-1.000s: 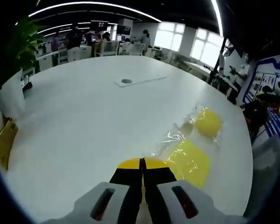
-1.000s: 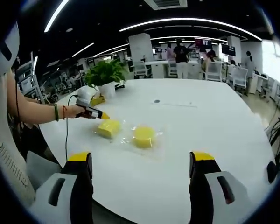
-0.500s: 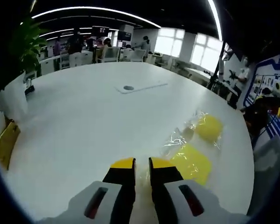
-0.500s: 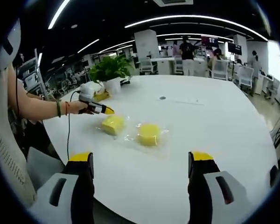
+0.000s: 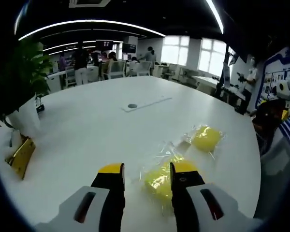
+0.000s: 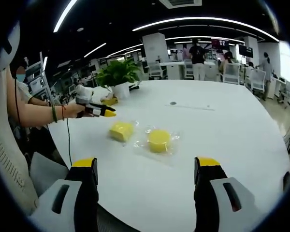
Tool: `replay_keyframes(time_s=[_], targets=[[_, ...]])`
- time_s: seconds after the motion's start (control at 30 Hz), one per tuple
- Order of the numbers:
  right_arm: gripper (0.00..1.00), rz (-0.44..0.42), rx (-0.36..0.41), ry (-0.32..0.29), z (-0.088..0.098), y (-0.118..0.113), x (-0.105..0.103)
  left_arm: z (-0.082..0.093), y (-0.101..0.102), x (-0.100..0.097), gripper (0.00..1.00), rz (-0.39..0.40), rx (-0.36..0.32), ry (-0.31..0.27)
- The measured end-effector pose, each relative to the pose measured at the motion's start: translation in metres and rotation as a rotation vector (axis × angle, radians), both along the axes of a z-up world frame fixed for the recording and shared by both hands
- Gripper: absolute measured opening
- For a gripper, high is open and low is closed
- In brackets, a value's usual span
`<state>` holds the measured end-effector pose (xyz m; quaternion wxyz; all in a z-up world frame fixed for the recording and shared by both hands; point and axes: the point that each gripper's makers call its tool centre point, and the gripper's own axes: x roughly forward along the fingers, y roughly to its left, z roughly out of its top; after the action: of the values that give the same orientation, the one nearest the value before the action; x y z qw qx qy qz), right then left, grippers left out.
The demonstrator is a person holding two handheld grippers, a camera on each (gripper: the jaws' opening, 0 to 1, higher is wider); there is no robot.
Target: Compare the silicone blocks by pressing each to a similar depth, holding the contact briefly, and releasing to observe deformation and rebound differences across the visible hardness samples.
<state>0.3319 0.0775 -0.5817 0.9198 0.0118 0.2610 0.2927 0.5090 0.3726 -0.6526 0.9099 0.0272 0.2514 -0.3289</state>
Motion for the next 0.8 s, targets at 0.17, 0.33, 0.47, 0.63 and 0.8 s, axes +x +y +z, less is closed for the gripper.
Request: replay_keyframes(time_s=[0.17,0.33,0.47,0.63,0.8], targets=[[0.75,0.001,0.015,-0.025,0.008,-0.002,-0.003,0.018,-0.008,-0.022,0.40,-0.006,-0.008,-0.034],[0.76,0.010,0.056,-0.042,0.015,-0.003,-0.007,0.032,-0.027,-0.056,0.42,-0.023,-0.036,-0.049],[0.75,0.005,0.065,-0.079,0.021,-0.004,-0.012,0.039,-0.036,-0.078,0.43,-0.016,-0.060,-0.051],[0.74,-0.022,0.110,-0.102,0.026,-0.012,-0.014,0.053,-0.044,-0.103,0.47,-0.016,-0.071,-0.059],[0.74,-0.043,0.161,-0.127,0.032,-0.015,-0.015,0.071,-0.046,-0.118,0.54,0.018,-0.116,-0.084]])
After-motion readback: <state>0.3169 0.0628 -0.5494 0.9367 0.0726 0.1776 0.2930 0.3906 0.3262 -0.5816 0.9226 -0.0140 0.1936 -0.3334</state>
